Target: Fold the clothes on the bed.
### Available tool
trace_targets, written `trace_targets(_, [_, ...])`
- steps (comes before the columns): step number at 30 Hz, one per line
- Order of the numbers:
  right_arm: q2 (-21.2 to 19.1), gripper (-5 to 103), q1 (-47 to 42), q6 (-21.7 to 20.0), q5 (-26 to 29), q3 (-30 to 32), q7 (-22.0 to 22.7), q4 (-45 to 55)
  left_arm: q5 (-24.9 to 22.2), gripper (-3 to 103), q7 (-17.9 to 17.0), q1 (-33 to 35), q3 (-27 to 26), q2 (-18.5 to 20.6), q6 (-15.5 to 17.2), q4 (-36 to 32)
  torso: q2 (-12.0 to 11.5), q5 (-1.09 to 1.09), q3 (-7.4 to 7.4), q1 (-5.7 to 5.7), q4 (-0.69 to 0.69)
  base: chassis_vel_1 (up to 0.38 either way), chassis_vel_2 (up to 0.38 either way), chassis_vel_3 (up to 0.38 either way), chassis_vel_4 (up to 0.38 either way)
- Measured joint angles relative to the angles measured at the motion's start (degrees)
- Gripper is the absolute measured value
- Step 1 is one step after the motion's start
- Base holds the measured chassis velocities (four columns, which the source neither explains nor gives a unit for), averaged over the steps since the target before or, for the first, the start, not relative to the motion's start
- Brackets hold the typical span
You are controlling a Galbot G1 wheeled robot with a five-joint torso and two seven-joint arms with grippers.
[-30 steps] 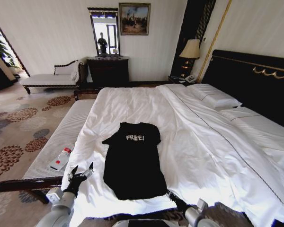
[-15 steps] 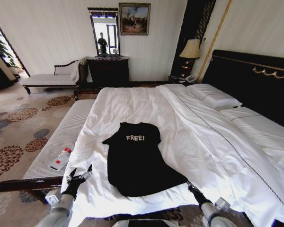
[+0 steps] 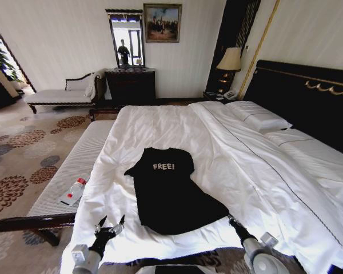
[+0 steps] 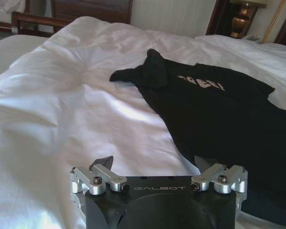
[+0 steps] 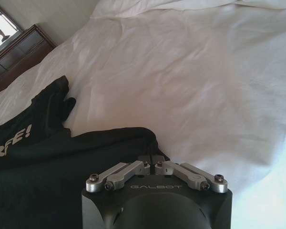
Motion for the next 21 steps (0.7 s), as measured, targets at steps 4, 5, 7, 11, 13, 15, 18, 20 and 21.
trace_targets(4, [-0.07,0,0.72,-0.16,-0.78,-1.47,0.63,-0.02,0.95,96,1.46,0.1,2.21,0.98,0.58,1.03,0.0,-0.01,0.0,0.0,0.0,0.0,0.0,0.0,0.0])
trace_targets(5, [-0.07,0,0.72,-0.16,-0.78,-1.47,0.63,-0.02,0.95,96,1.46,0.1,2.21,0.98,0.58,1.03,0.0,-0.01,0.0,0.0,0.0,0.0,0.0,0.0,0.0])
trace_targets(7, [-0.27,0,1.16,-0.39,-0.93,-1.94,1.01,0.03,1.47,95,1.79,-0.69,3.44,2.29,1.43,1.91,0.0,0.0,0.0,0.0,-0.01,0.0,0.0,0.0,0.0])
trace_targets(11, [-0.48,0,1.57,-0.64,-0.91,-2.02,1.29,0.16,2.97,94,2.42,-3.59,4.92,3.29,2.33,3.44,0.0,0.0,0.0,0.0,0.0,0.0,0.0,0.0,0.0])
trace_targets(13, [-0.52,0,1.64,-0.71,-0.89,-2.02,1.34,0.18,2.98,93,2.67,-4.97,5.53,3.48,3.03,3.86,0.0,0.0,0.0,0.0,-0.01,0.0,0.0,0.0,0.0])
trace_targets(15, [-0.52,0,1.66,-0.79,-0.84,-1.86,1.46,0.26,2.03,92,2.69,-10.54,8.49,4.52,4.66,5.29,0.0,-0.01,0.0,0.0,0.0,0.0,0.0,0.0,0.0])
trace_targets(18, [-0.44,0,1.59,-0.87,-0.77,-1.6,1.65,0.5,0.1,92,2.29,-16.99,13.11,5.66,6.45,6.83,0.0,-0.01,0.0,0.0,-0.05,0.0,0.0,0.0,0.0])
trace_targets(20, [-0.51,0,1.75,-0.95,-0.69,-1.64,1.84,0.55,-0.69,92,2.07,-18.86,14.83,5.94,7.05,7.41,0.0,-0.01,0.0,0.0,-0.05,0.0,0.0,0.0,0.0])
trace_targets(21, [-0.69,0,2.06,-1.05,-0.59,-1.81,2.08,0.55,-1.04,90,2.03,-19.8,15.87,6.11,7.37,7.92,0.0,-0.02,0.01,0.01,-0.05,0.0,0.0,0.0,0.0])
